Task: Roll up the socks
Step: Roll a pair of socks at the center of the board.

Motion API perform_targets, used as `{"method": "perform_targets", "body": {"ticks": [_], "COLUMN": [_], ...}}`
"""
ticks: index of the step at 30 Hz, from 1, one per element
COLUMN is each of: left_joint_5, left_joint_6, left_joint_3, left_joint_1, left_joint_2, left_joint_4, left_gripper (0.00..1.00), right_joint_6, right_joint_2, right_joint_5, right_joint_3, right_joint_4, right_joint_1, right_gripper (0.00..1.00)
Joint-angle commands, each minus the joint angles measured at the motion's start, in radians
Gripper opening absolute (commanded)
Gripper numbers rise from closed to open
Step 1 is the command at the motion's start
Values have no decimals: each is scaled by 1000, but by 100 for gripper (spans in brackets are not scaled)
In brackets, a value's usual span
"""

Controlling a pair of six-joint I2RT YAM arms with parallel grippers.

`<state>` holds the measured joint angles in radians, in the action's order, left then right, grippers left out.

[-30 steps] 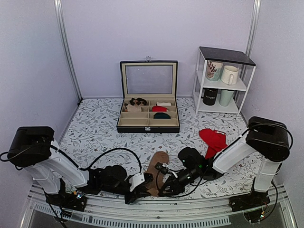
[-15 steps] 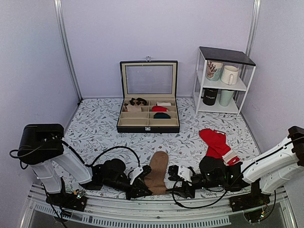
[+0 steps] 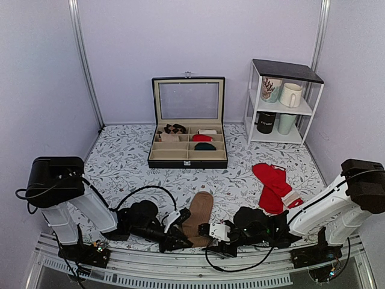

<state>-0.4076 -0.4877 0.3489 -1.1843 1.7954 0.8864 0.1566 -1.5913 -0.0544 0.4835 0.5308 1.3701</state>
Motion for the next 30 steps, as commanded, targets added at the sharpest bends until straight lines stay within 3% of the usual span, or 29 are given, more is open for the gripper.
{"method": "perform_targets", "body": {"ticks": [1, 12, 14, 19, 23, 26, 30], "left_joint_5": [-22, -39, -44, -46, -48, -49, -50], "left_joint_6": [-12, -11, -12, -15, -15, -13, -12], "left_joint_3": [-50, -48, -46, -49, -49, -50, -48], "left_joint_1": [-1, 1, 0, 1, 1, 0, 1], "left_joint_2": [66, 94, 104, 111, 111, 111, 113], "left_joint_4": [-223, -206, -196, -186, -187, -187, -186], "left_gripper": [0, 0, 0, 0, 0, 0, 0], "right_joint_6": [-28, -65, -63, -56, -45, -37, -57], "right_joint_2": [-65, -92, -94, -94, -60, -64, -101], "right_joint_5": [-10, 11, 15, 47, 57, 25, -19], "right_joint_3": [22, 43, 50, 58, 52, 52, 65], "right_joint_4": [18, 8, -4, -23, -22, -27, -30], "right_joint_1": [8, 8, 9, 8, 8, 8, 6], "right_gripper": [48, 21, 23, 38, 42, 35, 18]}}
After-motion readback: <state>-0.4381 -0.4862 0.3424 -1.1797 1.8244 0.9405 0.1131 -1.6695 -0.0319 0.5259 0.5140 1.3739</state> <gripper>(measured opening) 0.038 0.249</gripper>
